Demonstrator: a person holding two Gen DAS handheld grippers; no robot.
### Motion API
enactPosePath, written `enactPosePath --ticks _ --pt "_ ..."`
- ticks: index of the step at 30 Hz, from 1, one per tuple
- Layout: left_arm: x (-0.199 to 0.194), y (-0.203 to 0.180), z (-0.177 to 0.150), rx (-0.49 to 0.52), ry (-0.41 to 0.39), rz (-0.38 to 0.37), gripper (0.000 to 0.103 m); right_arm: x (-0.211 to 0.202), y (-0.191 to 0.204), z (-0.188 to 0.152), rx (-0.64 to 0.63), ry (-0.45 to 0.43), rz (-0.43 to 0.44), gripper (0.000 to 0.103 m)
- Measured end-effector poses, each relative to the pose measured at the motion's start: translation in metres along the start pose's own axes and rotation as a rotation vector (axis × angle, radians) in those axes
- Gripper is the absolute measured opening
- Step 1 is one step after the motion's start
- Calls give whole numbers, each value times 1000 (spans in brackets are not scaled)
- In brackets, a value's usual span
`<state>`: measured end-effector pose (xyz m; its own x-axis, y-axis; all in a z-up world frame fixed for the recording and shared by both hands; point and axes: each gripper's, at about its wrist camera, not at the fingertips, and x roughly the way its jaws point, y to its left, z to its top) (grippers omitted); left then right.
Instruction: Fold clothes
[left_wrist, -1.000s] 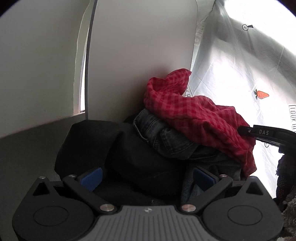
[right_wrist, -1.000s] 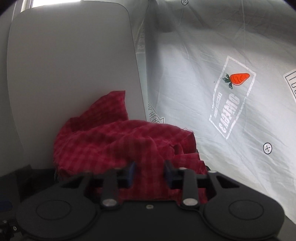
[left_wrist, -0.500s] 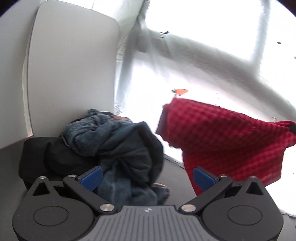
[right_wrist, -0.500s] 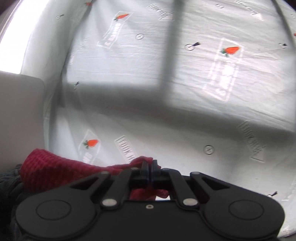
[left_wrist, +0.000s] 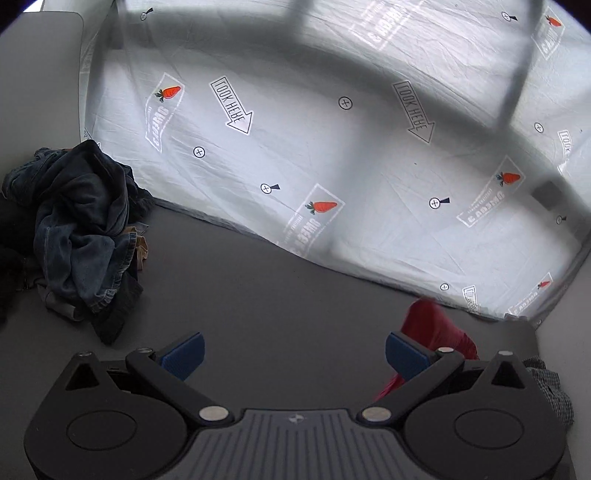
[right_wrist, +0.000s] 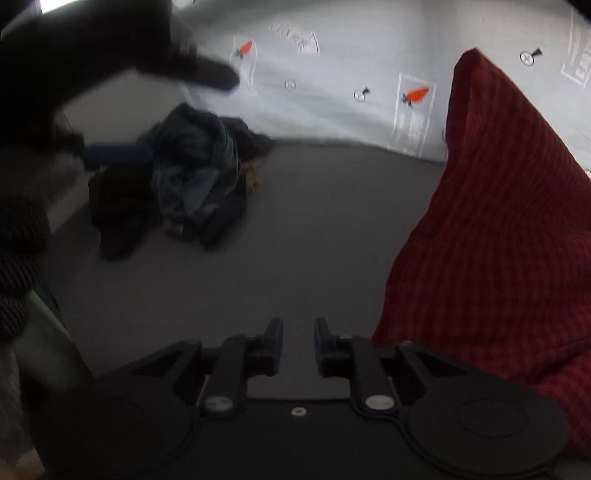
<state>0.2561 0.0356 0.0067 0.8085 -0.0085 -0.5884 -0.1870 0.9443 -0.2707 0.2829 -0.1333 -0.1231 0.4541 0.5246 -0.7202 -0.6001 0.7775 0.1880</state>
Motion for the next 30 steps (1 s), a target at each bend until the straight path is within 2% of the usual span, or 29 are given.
enactPosePath --ticks 1,2,3,4,6,10,13,16,18,21,22,23,25,26,27,29,30 --pt "-4 -7 -7 13 19 0 103 4 0 -23 -21 58 -5 22" --pt "-6 -14 -15 26 42 -3 103 -3 -4 -37 -39 65 -1 22" --pt "-7 -20 -23 35 76 -3 103 -15 -7 -45 -33 44 12 30" --pt "-5 -25 -30 35 115 6 103 -27 -13 -50 -17 16 18 49" --pt "-1 -31 -38 17 157 19 103 -47 -34 -48 50 -66 0 63" --pt "-4 -45 -42 -15 175 0 103 -56 -90 -51 218 -157 -181 67" --pt "-8 -60 -43 74 168 22 103 -52 -141 -49 371 -188 -355 70" --pt "-8 -68 -44 143 169 56 103 -49 -195 -47 546 -231 -500 81" --pt "-2 -67 -42 154 190 35 103 -43 -227 -46 631 -253 -565 84" --pt "6 -63 -36 177 208 14 103 -15 -264 -37 707 -223 -625 88" --pt "8 -61 -33 185 206 10 103 -5 -270 -34 727 -205 -624 87" --pt "11 -58 -29 193 201 5 103 5 -273 -31 748 -190 -612 82" --pt "13 -50 -21 198 188 -3 103 24 -278 -25 789 -161 -588 26" --pt "14 -44 -17 194 178 -8 103 31 -273 -19 776 -153 -585 16" --pt "15 -37 -12 187 168 -14 103 34 -252 -6 685 -160 -584 8" --pt "20 -21 -2 152 161 -20 103 44 -190 24 438 -170 -527 6" --pt "24 -11 2 122 160 -24 103 49 -157 35 347 -170 -466 6"
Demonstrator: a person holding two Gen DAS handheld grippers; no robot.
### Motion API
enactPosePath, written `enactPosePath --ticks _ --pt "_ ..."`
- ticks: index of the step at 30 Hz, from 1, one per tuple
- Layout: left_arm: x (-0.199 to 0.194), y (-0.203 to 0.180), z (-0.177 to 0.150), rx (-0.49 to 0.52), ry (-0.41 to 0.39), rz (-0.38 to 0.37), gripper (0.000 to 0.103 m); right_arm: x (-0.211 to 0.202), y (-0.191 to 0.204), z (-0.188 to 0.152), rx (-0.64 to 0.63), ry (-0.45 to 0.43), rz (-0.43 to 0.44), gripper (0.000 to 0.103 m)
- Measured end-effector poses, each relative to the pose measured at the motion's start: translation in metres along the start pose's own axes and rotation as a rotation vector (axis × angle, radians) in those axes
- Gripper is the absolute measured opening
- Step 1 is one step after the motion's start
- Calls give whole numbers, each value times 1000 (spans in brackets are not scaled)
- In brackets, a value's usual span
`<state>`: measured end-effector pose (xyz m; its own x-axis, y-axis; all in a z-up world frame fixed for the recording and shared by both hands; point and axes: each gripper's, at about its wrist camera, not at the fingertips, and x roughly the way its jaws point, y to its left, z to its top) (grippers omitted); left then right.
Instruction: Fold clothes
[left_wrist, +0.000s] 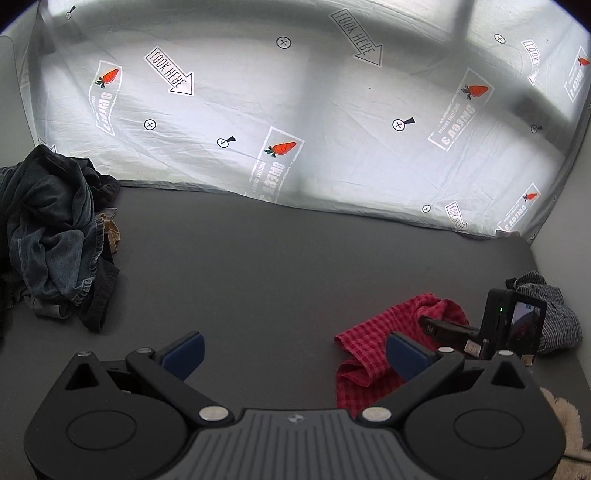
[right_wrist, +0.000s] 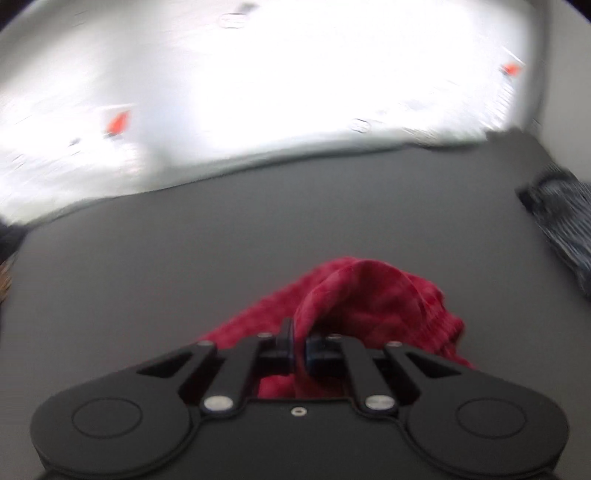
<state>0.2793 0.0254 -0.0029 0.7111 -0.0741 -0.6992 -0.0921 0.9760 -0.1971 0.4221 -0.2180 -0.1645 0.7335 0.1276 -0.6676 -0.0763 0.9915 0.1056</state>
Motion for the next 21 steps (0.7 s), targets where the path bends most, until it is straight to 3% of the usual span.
enactPosePath --ticks 2,5,6,8,11,13,18,21 --pt "7 20 8 -62 -3 -11 103 -20 62 -11 -120 16 158 7" --pt "18 48 17 -132 -7 1 103 -40 148 -47 -346 141 442 31" --pt "23 54 19 -123 -11 24 103 -52 164 -58 -388 148 493 42" --pt "31 62 20 -84 -20 81 103 -75 185 -73 -487 136 571 49" --pt "59 75 16 14 20 181 103 -96 183 -69 -608 51 493 63" --pt "82 85 10 78 65 242 103 -94 170 -52 -580 21 379 76" --pt "143 116 -10 109 234 307 103 -48 141 -16 -504 41 205 80" --pt "167 135 -21 60 336 327 103 -11 148 0 -494 79 202 80"
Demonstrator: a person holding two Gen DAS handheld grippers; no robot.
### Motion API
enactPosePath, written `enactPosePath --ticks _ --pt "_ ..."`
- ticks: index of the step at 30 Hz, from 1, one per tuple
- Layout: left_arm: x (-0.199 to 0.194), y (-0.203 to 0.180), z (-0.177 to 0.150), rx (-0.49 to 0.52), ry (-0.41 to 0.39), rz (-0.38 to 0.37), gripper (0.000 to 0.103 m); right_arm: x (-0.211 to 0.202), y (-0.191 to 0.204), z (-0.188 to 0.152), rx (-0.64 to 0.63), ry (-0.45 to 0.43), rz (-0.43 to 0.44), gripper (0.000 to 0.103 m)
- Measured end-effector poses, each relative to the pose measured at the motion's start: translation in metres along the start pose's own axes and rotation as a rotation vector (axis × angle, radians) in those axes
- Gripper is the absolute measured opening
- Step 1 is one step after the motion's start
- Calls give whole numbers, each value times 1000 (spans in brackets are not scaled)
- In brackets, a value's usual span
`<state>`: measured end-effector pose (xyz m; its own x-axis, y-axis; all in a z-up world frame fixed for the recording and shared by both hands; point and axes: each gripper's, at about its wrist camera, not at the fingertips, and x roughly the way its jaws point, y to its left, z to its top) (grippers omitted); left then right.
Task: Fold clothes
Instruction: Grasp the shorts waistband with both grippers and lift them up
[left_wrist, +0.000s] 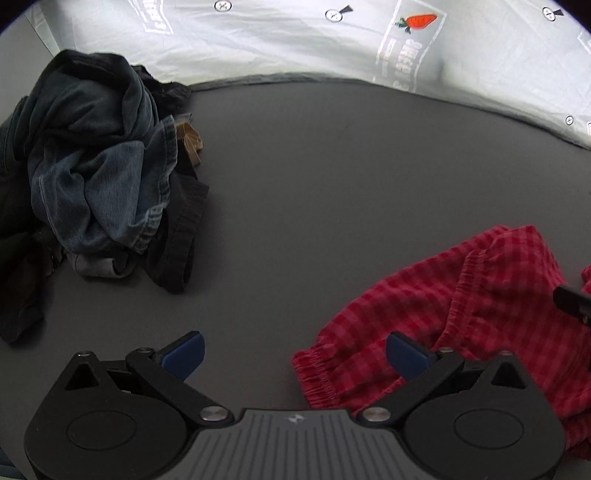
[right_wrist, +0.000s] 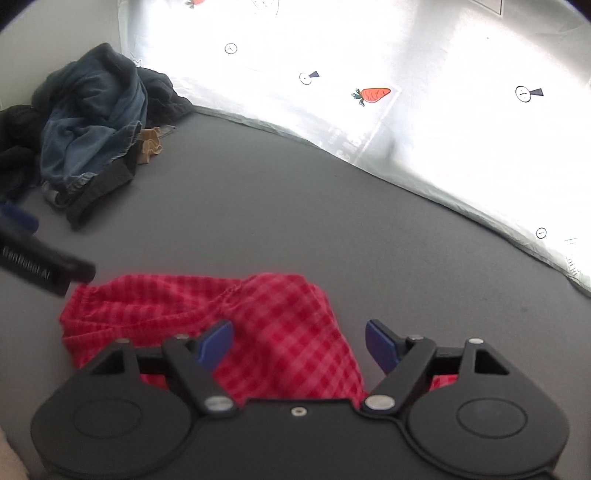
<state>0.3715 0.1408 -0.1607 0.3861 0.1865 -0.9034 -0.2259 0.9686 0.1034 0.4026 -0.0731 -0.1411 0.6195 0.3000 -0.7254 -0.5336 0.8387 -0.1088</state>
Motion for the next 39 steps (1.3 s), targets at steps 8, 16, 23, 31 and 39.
enactPosePath --ticks 8,16,23,31,39 --pt "26 24 0 -97 107 2 103 75 26 19 -108 143 101 82" --pt "27 29 -4 -172 169 -104 102 78 32 6 -169 175 98 36" --pt "33 33 -14 -326 248 -299 85 49 14 6 -85 55 76 7" --pt "37 52 -29 -585 224 -460 84 6 10 0 -24 -70 38 4" --pt "43 37 -16 -766 249 -657 19 -52 -20 12 154 -206 9 4"
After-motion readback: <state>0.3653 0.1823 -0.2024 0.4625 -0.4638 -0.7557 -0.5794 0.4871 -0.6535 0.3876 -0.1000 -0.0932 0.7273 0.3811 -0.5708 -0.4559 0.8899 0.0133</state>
